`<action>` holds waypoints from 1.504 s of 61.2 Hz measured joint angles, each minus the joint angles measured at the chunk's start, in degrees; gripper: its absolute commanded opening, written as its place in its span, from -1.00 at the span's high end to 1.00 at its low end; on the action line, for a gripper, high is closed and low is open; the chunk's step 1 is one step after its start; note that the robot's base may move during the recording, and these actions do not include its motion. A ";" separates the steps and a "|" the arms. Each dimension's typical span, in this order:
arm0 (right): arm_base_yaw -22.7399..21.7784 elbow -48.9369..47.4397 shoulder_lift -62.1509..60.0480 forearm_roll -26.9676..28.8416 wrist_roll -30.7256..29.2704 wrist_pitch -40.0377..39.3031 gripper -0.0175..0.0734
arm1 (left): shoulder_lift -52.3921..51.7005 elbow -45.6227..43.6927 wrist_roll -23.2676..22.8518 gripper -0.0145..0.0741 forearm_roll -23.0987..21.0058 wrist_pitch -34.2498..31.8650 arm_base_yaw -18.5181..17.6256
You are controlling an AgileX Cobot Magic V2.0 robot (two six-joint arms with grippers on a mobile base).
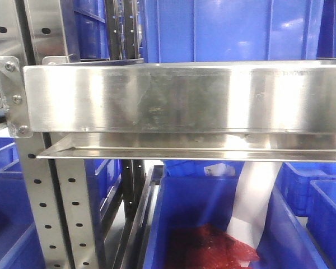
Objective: Grab orange capacitor from left shelf to right conveyor
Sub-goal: 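Retract the right arm holding the capacitor away from the shelf, then drive the base away from the shelf carrying the capacitor in the right gripper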
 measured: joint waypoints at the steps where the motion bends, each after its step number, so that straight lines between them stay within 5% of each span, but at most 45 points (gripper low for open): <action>1: 0.00 0.00 -0.31 0.00 0.00 0.09 0.31 | 0.00 0.00 0.00 0.96 0.00 0.00 0.00; 70: 0.00 0.00 -1.50 -0.05 0.00 0.39 0.31 | 0.00 0.00 0.00 0.96 0.00 0.00 0.00; 92: 0.00 0.00 -1.50 -0.05 0.00 0.39 0.31 | 0.00 0.00 0.00 0.96 0.00 0.00 -2.85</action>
